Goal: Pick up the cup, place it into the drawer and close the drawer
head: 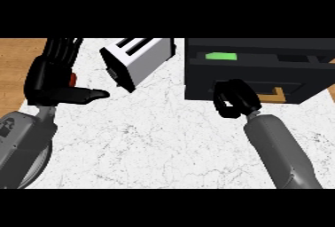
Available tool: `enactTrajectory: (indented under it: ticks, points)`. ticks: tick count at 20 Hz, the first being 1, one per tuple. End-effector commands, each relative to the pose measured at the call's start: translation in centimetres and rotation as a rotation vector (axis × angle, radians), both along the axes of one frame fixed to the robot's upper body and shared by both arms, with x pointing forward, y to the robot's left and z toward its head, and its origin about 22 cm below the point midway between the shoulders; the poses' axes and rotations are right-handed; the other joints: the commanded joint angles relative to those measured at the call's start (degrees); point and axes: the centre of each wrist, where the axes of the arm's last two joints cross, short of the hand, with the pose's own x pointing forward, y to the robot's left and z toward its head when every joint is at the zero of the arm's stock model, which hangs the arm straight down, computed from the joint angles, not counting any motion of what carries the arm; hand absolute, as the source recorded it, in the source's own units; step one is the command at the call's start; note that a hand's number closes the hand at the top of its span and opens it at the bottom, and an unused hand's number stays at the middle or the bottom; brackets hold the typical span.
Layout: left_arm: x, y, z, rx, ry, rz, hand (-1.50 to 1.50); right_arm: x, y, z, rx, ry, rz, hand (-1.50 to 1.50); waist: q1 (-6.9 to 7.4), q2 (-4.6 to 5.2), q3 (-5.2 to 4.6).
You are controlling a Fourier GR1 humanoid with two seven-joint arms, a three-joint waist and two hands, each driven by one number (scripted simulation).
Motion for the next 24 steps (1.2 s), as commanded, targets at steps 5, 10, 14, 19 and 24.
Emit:
enactTrajectory:
  ticks: [5,10,14,19,24]
  points:
    - [-1.2,2.4,0.1,0.01,-0.013,-0.016,-1.5,4.8,-3.2,1.8,0.03,0.083,-0.05,1.5,1.24,0.8,0.2]
    - [-1.2,3.1,-0.1,-0.015,0.001,-0.04,-1.5,5.2,-4.1,1.5,0.039,0.103,-0.108,1.5,2.36,1.53,0.25]
    - [-1.7,1.9,-0.7,-0.001,0.011,-0.091,-1.5,6.2,-5.4,3.8,0.059,0.115,-0.129,1.5,3.66,2.05,0.3]
    - [-1.4,1.5,-1.2,-0.005,0.01,-0.106,-1.5,6.7,-6.5,5.1,0.112,0.117,-0.123,1.5,3.92,2.51,0.32]
    - [-1.5,1.1,-1.6,-0.03,0.011,-0.128,-1.5,6.9,-6.9,5.8,0.173,0.073,-0.141,1.5,4.69,3.0,0.32]
